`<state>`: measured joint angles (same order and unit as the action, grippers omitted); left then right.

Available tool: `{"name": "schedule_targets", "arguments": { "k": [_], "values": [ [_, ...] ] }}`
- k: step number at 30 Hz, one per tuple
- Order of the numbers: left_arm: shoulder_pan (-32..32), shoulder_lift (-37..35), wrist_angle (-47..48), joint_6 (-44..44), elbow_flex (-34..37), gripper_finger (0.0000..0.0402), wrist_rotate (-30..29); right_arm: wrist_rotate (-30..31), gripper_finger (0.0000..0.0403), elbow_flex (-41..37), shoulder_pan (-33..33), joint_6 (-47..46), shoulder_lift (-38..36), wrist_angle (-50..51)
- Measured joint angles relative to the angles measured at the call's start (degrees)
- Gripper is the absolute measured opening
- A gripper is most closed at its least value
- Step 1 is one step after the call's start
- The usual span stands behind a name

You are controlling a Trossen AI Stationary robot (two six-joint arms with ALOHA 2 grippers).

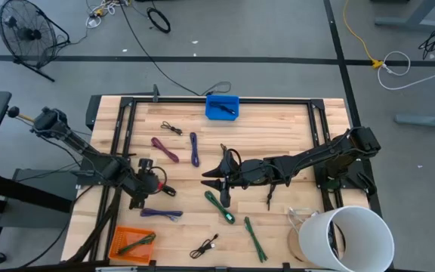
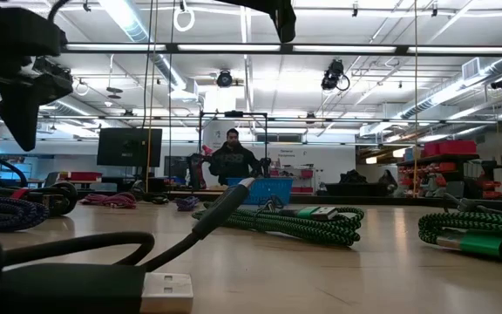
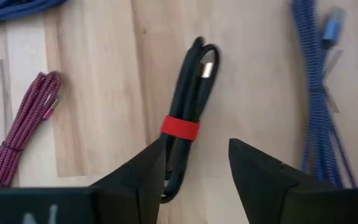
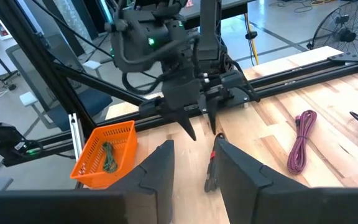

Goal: Pick & Place USB Port
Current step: Put the black charger cable into the blue bin

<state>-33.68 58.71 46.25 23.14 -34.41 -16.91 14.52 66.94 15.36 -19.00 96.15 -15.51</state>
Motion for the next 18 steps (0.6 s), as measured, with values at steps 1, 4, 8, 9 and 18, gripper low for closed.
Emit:
{"name": "schedule_targets", "arguments": {
  "k": [1,4,8,9,18],
  "values": [
    [0.6,0.5,0.0,0.0,0.0,0.0183,0.0,0.0,0.0116,0.0,0.0,0.0,0.0,0.0],
    [2.4,3.0,-0.2,-0.2,0.0,0.0183,0.1,0.0,0.0116,0.0,0.0,0.0,0.0,0.0],
    [4.6,6.9,-0.6,-0.8,0.0,0.0183,0.7,0.0,0.0116,0.0,0.0,0.0,0.0,0.1],
    [4.9,7.8,-1.1,-1.2,0.0,0.0183,1.2,0.0,0.0116,0.0,0.0,0.0,0.0,0.1],
    [7.0,14.5,-7.5,-7.7,0.0,0.0184,3.0,0.0,0.0116,0.0,0.0,0.0,0.0,0.2]
  ]
}}
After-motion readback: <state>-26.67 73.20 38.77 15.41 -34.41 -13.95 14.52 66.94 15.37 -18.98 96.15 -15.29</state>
